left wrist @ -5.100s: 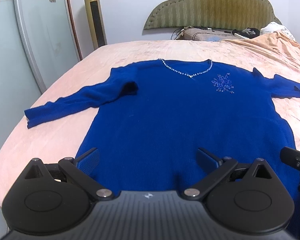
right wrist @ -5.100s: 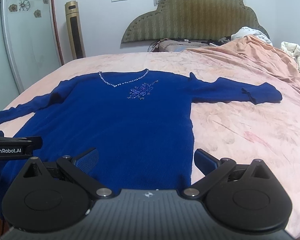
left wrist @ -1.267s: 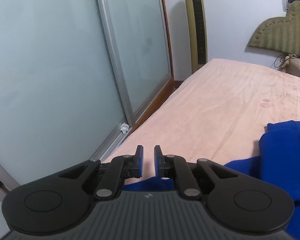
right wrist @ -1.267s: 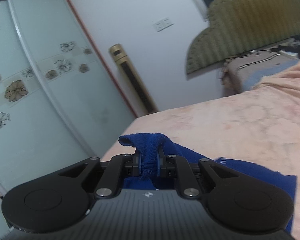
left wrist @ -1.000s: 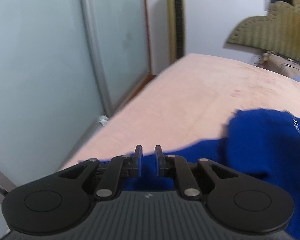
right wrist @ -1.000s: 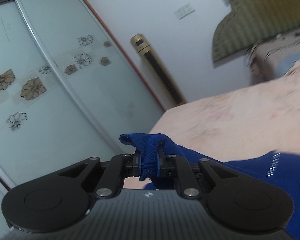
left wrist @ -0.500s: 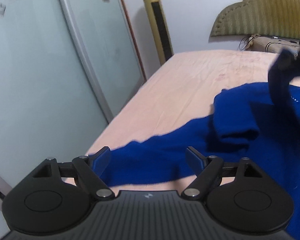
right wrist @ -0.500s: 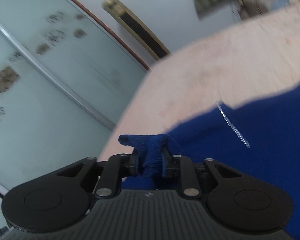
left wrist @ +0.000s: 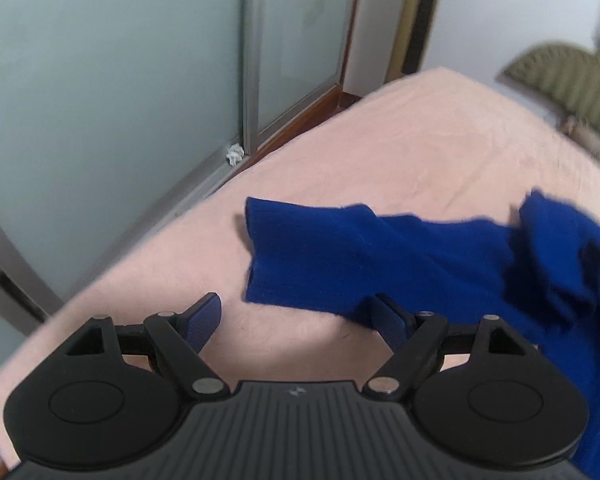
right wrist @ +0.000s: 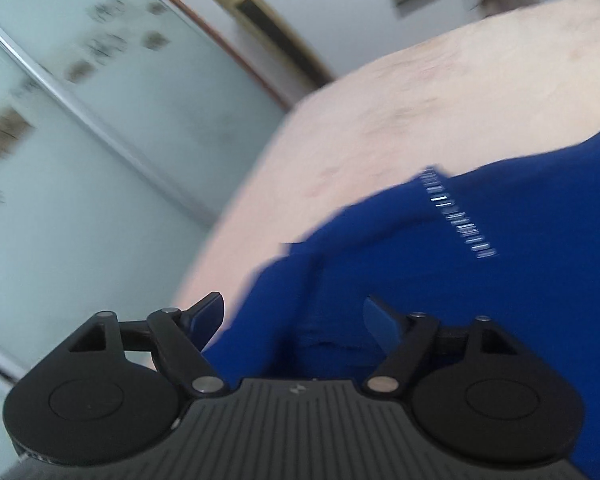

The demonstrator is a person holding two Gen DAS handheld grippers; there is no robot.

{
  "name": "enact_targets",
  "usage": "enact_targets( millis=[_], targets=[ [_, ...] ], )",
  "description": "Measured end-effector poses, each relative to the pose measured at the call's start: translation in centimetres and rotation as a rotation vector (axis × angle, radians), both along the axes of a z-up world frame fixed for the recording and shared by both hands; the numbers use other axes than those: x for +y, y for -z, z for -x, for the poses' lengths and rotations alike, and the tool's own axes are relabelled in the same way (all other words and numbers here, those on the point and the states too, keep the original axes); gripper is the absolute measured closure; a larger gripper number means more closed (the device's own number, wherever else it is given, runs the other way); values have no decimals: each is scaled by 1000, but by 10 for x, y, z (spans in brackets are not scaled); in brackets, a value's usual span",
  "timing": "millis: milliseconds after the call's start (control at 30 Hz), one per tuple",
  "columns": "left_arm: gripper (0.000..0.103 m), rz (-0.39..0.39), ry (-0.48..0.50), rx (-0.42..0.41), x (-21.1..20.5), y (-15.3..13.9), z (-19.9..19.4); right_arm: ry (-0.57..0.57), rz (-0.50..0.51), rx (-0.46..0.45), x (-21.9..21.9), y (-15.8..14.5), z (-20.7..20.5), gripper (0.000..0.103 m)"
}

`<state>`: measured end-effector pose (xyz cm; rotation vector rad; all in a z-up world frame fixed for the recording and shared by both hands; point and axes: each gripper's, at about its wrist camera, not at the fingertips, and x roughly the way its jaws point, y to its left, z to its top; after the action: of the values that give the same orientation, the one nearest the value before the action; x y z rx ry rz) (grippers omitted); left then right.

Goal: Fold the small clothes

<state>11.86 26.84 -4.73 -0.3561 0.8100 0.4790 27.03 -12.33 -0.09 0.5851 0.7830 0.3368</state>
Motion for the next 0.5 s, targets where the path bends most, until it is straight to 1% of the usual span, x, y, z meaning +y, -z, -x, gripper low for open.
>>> enact_targets(
  millis=[67, 133, 167, 200, 233, 267, 300, 333, 400, 467, 500],
  targets=[
    [18, 24, -8, -24, 4, -1, 1, -5, 94, 3, 5, 2, 1, 22],
    [18, 44, -19, -23, 8, 0, -2, -43, 178, 8, 14, 5, 0, 22],
    [17, 60, -29, -26, 10, 0, -2, -62, 223, 12, 20, 7, 1, 23],
    [15, 78, -35, -34, 11, -2, -1, -67, 267, 5, 26, 9, 1, 28],
    [14, 105, -36, -47, 11, -2, 0, -66, 294, -1, 29, 10, 1, 44],
    [10, 136, -38, -59, 12, -3, 0, -59, 300, 2, 29, 11, 0, 63],
    [9, 174, -44, -70, 14, -3, 1, -45, 277, 13, 28, 12, -4, 72],
    [7, 212, -55, -78, 16, -3, -1, -31, 237, 25, 23, 12, -5, 83],
    [5, 286, -77, -104, 20, -3, -3, 1, 160, 35, 14, 11, -9, 86],
    [5, 359, -92, -132, 26, 0, -6, 1, 88, 33, 8, 9, -15, 88],
    [4, 368, -106, -139, 27, 1, -9, -7, 31, 33, 6, 8, -14, 89]
  ],
)
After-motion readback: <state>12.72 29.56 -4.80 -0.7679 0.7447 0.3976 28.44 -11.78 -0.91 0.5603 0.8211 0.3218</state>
